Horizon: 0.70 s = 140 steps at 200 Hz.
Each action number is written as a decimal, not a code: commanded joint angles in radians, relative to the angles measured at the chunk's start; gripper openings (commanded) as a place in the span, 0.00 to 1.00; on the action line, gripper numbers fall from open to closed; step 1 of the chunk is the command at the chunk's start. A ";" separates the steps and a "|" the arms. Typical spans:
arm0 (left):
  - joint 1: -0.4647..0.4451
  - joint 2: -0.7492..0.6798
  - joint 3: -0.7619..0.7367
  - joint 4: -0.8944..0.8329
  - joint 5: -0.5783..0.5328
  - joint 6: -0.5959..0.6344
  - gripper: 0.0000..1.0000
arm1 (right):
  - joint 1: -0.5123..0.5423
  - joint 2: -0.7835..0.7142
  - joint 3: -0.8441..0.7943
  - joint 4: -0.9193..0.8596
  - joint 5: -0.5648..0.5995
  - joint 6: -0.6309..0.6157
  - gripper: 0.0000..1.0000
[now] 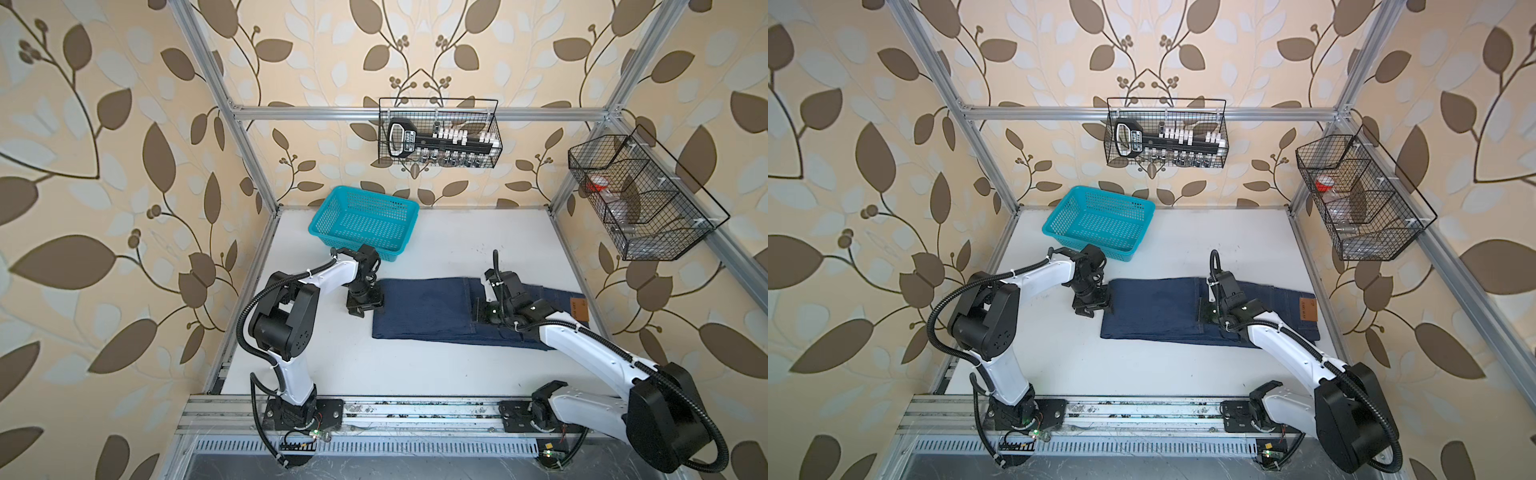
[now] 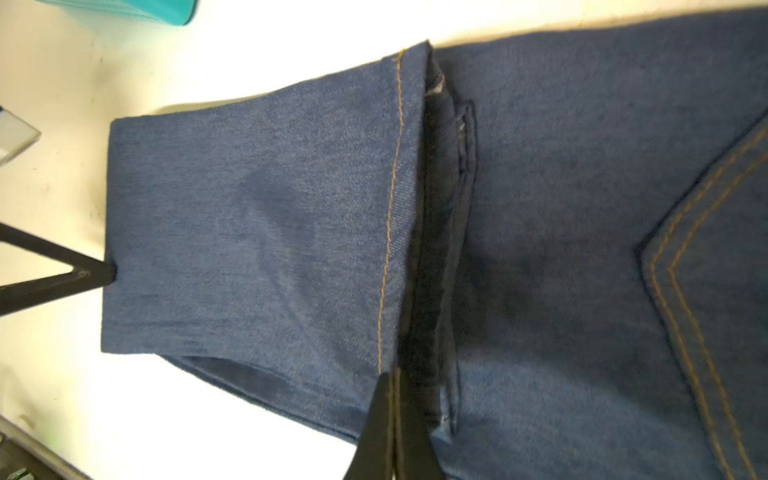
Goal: Fold and stack the trousers
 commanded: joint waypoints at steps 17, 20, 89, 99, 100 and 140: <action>0.009 0.012 0.003 -0.019 0.016 0.029 0.67 | 0.009 -0.002 -0.059 -0.033 -0.016 0.040 0.00; 0.009 0.013 0.001 -0.019 0.016 0.031 0.67 | 0.009 -0.002 -0.061 -0.033 -0.015 0.045 0.00; 0.009 0.050 -0.049 0.048 0.024 0.021 0.68 | -0.004 0.102 -0.059 0.034 0.058 0.011 0.00; 0.009 0.050 -0.057 0.052 0.030 0.021 0.67 | -0.013 0.128 -0.031 0.034 0.072 -0.010 0.00; 0.009 0.049 -0.058 0.053 0.030 0.020 0.68 | -0.013 0.132 -0.028 0.033 0.073 -0.012 0.00; 0.009 0.044 -0.103 0.119 0.104 -0.020 0.65 | -0.025 0.195 0.034 0.032 0.097 -0.046 0.03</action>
